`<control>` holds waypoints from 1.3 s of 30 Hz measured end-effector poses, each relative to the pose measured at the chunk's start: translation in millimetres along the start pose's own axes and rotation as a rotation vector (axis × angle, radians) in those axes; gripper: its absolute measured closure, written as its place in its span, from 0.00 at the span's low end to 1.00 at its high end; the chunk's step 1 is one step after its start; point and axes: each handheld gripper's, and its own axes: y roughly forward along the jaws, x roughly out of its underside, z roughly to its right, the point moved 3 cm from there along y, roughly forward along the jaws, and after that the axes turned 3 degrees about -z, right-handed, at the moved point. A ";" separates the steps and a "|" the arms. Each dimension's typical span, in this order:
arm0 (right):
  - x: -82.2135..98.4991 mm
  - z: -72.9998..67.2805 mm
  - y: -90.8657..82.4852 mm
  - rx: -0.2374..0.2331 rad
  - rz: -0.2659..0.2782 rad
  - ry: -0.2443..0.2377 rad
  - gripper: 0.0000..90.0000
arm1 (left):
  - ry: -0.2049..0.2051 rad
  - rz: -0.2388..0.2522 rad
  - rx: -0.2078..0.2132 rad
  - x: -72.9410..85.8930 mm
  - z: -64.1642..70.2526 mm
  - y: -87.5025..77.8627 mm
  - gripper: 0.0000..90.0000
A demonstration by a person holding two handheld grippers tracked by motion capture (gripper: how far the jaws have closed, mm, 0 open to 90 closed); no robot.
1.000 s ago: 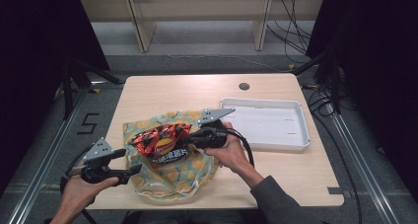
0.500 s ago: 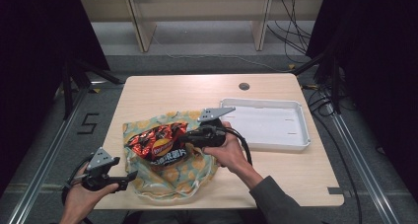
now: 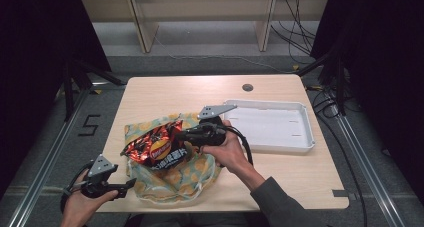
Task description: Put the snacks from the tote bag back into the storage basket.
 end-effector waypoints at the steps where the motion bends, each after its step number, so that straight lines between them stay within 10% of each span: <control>1: -3.1 0.5 0.0 0.006 0.012 -0.038 1.00 | -0.002 0.000 -0.002 0.7 -0.9 -0.1 0.20; 11: -31.8 -16.4 -6.6 -0.048 0.081 -0.015 1.00 | -0.008 -0.002 -0.007 1.9 -3.5 1.0 0.20; 22: -52.6 -8.3 -38.1 0.002 0.144 -0.045 1.00 | -0.030 0.055 0.001 -0.3 -0.9 1.4 0.20; 39: -51.7 51.7 -139.6 0.275 0.204 0.023 1.00 | 0.005 0.030 -0.003 -0.9 -4.2 -1.9 0.20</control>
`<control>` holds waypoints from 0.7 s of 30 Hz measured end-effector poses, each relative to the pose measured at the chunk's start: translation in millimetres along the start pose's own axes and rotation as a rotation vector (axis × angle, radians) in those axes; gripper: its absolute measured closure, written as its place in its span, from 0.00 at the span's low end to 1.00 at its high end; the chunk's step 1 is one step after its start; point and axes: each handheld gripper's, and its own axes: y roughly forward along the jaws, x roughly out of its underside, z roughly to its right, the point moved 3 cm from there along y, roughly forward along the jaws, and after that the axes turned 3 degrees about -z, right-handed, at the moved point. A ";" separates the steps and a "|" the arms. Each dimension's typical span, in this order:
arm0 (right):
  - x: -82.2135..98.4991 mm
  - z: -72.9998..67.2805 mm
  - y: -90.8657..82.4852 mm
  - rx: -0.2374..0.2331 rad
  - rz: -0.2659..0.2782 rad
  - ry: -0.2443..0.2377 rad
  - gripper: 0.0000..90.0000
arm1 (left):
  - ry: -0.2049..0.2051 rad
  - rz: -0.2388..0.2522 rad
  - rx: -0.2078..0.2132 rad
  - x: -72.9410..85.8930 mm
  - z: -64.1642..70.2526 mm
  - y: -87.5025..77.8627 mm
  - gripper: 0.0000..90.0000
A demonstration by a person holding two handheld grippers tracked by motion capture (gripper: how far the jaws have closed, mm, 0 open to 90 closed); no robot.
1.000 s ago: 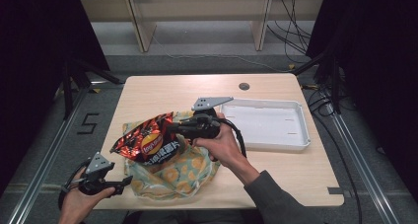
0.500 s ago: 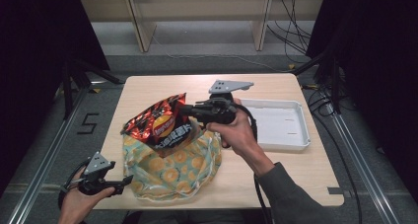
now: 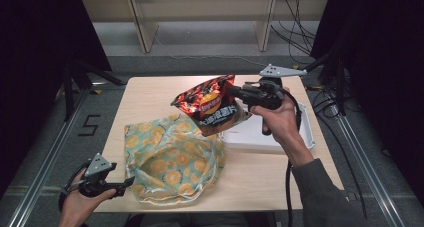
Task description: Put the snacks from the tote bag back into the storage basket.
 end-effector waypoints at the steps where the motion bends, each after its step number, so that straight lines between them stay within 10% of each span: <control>1: 1.3 5.2 -3.1 0.023 0.004 -0.002 1.00 | -0.003 0.020 0.001 0.2 0.2 1.5 0.20; 21: 32.6 54.1 -32.7 0.143 0.007 0.098 1.00 | -0.003 -0.005 -0.002 0.8 -2.2 1.5 0.20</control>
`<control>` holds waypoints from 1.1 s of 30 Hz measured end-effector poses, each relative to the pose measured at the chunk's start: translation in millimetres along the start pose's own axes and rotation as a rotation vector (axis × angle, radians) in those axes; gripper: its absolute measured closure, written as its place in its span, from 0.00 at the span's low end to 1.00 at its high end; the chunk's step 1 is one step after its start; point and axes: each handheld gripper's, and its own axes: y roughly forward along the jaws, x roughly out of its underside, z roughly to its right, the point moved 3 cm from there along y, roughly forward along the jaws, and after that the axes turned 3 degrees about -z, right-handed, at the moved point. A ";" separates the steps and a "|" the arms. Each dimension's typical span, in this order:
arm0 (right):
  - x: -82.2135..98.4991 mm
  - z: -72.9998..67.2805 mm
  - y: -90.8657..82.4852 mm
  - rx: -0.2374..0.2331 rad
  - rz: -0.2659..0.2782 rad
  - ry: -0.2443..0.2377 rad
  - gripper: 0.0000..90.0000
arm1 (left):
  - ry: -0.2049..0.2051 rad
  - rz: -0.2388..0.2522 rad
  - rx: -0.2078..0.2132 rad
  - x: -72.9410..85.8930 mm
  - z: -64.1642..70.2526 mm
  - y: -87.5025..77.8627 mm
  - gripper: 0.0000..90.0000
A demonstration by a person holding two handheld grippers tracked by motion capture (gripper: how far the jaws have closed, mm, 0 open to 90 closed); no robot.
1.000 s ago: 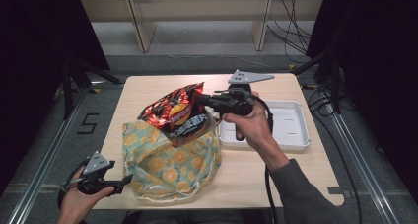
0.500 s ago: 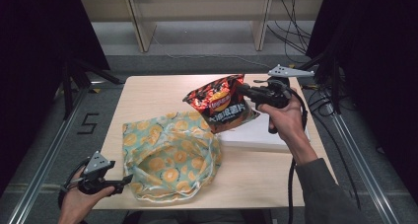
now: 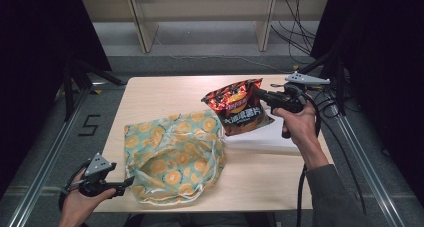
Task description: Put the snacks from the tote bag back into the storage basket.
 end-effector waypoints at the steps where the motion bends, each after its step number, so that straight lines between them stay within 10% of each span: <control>1: 1.7 1.5 0.0 0.007 -0.004 0.005 1.00 | -0.003 0.010 0.002 0.1 0.3 0.7 0.20; 21: 43.5 29.7 9.8 0.062 -0.015 0.067 1.00 | 0.006 -0.012 0.003 0.7 2.8 4.3 0.20; 33: 65.2 51.0 -2.3 0.138 -0.004 0.213 1.00 | 0.010 -0.020 0.015 1.0 3.6 5.4 0.20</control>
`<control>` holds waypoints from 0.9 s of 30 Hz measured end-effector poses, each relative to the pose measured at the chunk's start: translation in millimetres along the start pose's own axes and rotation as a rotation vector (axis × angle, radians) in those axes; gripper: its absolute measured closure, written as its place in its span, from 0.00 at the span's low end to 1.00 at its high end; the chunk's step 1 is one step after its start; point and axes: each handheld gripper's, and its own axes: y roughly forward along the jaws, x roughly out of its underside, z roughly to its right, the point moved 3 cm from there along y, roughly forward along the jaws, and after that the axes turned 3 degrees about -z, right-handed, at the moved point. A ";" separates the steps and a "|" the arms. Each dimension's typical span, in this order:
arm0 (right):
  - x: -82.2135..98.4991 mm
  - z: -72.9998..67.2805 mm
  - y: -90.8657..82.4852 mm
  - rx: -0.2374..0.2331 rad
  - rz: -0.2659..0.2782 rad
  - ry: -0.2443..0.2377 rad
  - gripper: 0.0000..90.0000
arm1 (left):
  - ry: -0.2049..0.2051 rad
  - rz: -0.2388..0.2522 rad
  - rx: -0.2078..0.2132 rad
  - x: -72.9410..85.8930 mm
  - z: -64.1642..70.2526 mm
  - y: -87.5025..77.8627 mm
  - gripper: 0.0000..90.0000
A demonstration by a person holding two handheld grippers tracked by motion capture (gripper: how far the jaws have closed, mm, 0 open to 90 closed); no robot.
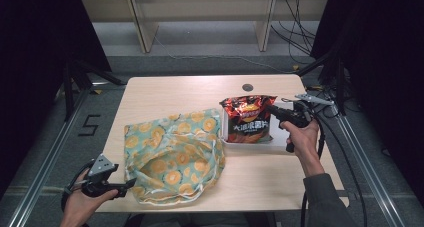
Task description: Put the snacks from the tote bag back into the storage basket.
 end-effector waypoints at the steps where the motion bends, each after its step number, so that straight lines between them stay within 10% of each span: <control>1: 0.3 2.9 -0.3 0.010 0.005 -0.011 1.00 | -0.010 0.015 -0.003 0.0 0.5 1.1 0.20; 5: 3.2 6.4 -1.2 0.029 0.002 0.041 1.00 | -0.005 0.026 -0.003 -0.2 0.4 0.7 0.20; 10: 2.3 11.2 3.8 0.056 0.017 -0.001 0.99 | -0.041 0.048 -0.005 -1.0 2.4 2.6 0.20; 11: 3.1 7.7 5.1 0.046 0.008 0.059 0.99 | -0.041 0.045 -0.004 -0.8 2.5 2.5 0.20; 12: 1.9 13.4 7.7 0.060 0.021 0.003 0.99 | -0.037 0.045 -0.003 -0.9 2.4 2.5 0.20; 27: -2.5 20.4 26.1 0.101 -0.001 0.040 0.97 | -0.008 0.011 -0.007 -1.1 -0.5 -0.8 0.20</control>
